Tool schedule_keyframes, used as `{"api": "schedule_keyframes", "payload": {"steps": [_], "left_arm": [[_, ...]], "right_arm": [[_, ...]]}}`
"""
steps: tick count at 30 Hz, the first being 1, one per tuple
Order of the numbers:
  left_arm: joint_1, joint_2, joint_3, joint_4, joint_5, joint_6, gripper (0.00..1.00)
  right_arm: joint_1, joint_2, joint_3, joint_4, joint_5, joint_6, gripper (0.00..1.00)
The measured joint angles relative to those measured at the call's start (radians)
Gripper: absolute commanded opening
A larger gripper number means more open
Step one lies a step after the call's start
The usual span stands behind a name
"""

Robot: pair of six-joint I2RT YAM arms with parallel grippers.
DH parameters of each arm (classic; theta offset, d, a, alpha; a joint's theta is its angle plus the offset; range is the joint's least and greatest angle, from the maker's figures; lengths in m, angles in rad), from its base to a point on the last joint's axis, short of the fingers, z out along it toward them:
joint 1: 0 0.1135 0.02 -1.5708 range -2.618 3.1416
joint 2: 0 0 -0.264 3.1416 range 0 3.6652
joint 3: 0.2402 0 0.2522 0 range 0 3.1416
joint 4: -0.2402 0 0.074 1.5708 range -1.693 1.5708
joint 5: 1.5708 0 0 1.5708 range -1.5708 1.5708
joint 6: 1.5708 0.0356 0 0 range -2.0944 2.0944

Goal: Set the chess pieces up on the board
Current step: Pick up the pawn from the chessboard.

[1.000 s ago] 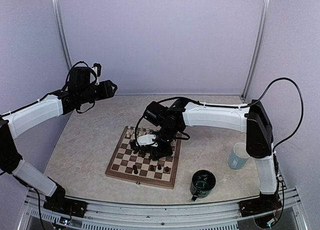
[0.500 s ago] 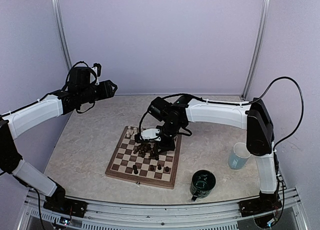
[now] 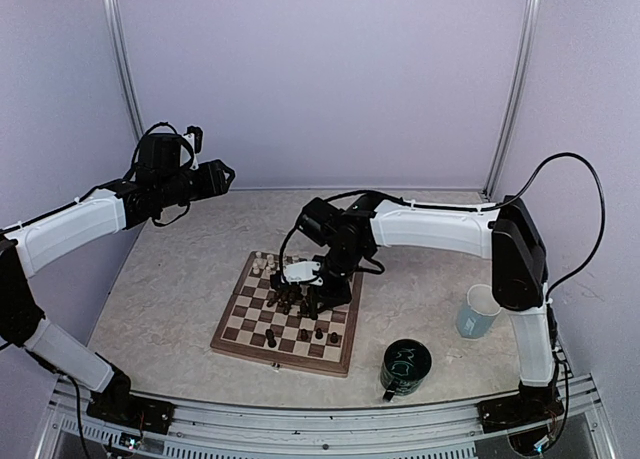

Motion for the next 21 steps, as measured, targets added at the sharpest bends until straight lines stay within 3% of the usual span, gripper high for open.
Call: {"api": "schedule_keyframes", "payload": {"steps": [11,21], "left_arm": [[0.0,0.0,0.0,0.0,0.0,0.0,0.65],[0.0,0.0,0.0,0.0,0.004,0.0,0.65]], "right_arm": [[0.002,0.02,0.0,0.001,-0.011,0.0,0.25],[0.007,0.04,0.0,0.001,-0.022,0.001,0.13]]}}
